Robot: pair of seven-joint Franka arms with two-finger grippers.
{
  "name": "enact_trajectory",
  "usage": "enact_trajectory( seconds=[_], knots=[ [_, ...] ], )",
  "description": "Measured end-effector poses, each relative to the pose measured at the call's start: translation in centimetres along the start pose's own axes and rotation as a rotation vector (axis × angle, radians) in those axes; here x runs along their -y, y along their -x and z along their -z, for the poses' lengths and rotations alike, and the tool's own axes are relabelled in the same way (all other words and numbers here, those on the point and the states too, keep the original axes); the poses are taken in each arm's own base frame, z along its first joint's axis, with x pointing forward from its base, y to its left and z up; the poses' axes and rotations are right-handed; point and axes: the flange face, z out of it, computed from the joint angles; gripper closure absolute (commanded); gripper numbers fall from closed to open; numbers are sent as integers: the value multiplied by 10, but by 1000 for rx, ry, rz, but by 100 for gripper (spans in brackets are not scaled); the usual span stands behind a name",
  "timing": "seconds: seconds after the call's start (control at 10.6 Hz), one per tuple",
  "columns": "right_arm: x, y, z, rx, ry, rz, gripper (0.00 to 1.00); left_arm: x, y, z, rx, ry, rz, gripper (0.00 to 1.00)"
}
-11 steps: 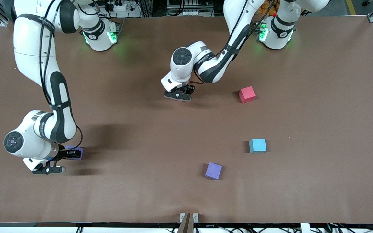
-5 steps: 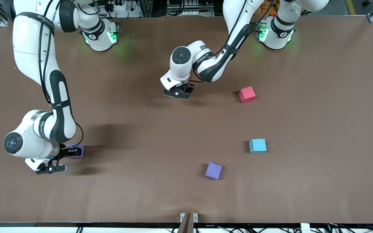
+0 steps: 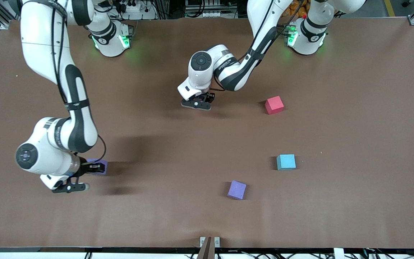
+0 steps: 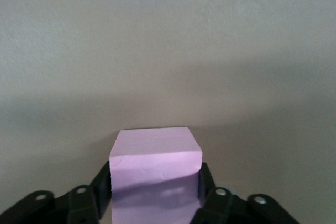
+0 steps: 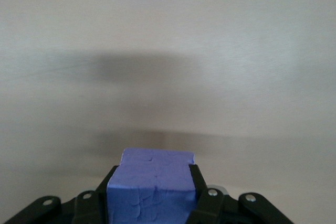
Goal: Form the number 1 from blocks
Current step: 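Carry the purple cube to the line with the right gripper while the left withdraws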
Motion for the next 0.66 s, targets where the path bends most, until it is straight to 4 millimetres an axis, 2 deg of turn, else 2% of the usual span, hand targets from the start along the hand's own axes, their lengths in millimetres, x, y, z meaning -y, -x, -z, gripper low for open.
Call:
enact_trajectory(
  seconds=[0.19, 0.38, 0.47, 0.57, 0.66],
  knots=[
    [15, 3, -2, 21, -2, 0, 100, -5, 6, -2, 2, -1, 14, 0],
    [19, 5, -2, 41, -7, -10, 100, 3, -9, 8, -22, 8, 61, 0],
    [26, 6, -2, 45, -8, -22, 100, 17, -30, 23, -47, 18, 102, 0],
    [39, 7, -1, 46, -7, -35, 100, 41, -58, 42, -73, 29, 155, 0],
    [57, 9, -2, 47, -6, -48, 100, 74, -89, 63, -102, 24, 202, 0]
  ],
)
